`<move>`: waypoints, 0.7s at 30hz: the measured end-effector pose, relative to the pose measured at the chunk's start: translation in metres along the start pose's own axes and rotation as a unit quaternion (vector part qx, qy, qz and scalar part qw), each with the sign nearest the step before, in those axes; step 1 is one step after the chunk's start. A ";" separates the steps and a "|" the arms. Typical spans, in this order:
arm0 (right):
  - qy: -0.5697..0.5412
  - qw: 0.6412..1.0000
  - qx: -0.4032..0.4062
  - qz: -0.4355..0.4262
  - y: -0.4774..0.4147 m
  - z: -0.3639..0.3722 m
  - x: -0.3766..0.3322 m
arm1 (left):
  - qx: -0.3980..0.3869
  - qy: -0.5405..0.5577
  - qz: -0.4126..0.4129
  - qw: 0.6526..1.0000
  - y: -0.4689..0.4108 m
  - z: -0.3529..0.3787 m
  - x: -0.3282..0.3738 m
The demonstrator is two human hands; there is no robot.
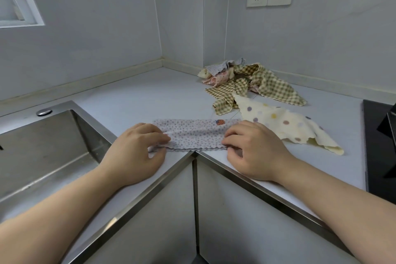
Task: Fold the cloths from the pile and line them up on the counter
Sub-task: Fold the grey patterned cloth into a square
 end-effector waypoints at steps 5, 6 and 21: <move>-0.037 0.997 -0.038 0.059 -0.003 0.006 0.013 | -0.013 0.023 0.012 1.000 -0.002 0.003 -0.004; -0.034 0.997 -0.040 0.054 -0.004 0.006 0.014 | -0.015 0.022 0.016 1.000 -0.003 0.003 -0.004; 0.064 0.990 0.123 0.015 -0.011 -0.024 0.003 | -0.011 -0.055 -0.029 0.998 -0.020 0.006 0.010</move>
Point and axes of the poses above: each hand's wrist, its own y-axis away from the middle knuckle, its own z-axis out of the palm, x = y × z, the point moved 8 cm from there along -y, towards the middle knuckle, and after that the axes turned 10 degrees about -y, right-handed, at the moved point
